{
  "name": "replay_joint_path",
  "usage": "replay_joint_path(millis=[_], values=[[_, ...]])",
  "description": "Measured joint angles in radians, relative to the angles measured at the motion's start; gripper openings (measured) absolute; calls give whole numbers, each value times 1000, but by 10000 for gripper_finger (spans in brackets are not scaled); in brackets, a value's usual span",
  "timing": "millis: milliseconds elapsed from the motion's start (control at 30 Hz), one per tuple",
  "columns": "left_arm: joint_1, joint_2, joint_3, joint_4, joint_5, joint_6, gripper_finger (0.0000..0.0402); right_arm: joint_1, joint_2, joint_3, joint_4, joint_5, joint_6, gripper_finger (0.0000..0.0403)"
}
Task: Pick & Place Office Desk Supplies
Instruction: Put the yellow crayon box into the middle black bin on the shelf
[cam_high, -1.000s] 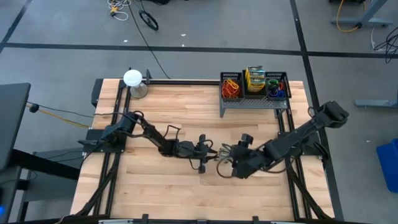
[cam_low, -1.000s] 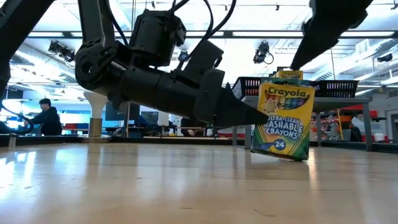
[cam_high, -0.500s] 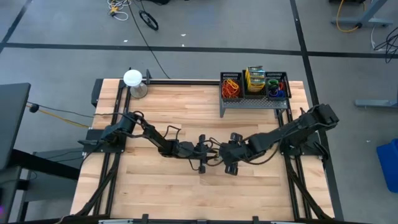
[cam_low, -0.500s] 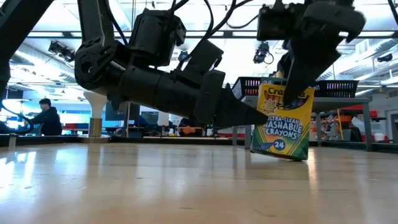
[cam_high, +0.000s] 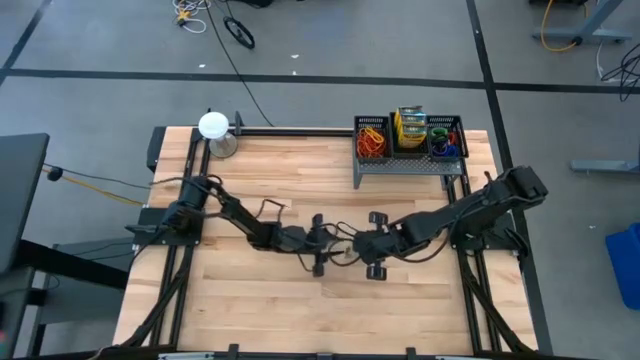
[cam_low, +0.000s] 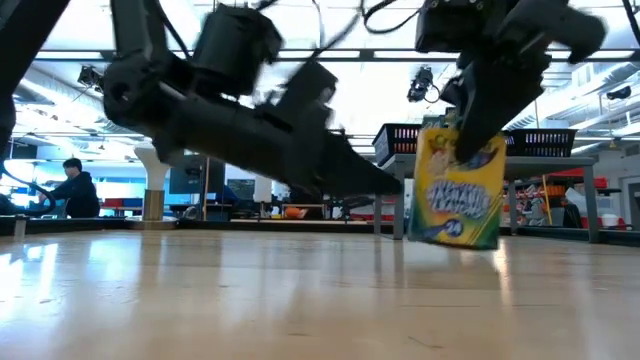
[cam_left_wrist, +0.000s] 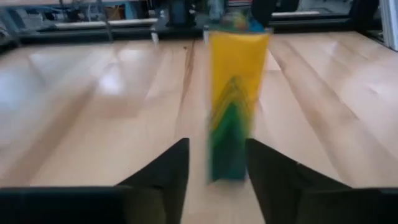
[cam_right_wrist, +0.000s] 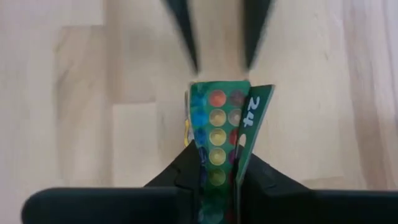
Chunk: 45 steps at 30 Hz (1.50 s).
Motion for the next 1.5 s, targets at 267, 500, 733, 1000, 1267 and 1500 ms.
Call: replay_joint_path(millis=[267, 500, 733, 1000, 1267, 1500], values=[[-14, -195, -281, 232, 43, 86, 220, 0, -124, 141, -300, 38, -97, 72], [25, -225, -483, 561, 91, 41, 196, -92, -206, 443, -740, 214, -252, 64], [67, -236, -504, 550, 158, 18, 134, -361, -311, 550, -873, 247, -515, 64], [85, -236, -497, 549, 191, 5, 104, -665, -354, 470, -733, 226, -821, 64], [85, -236, -497, 542, 190, 7, 104, -800, -354, 396, -686, 125, -920, 64], [85, -236, -497, 540, 191, 4, 104, -815, -354, 298, -613, 146, -942, 64]])
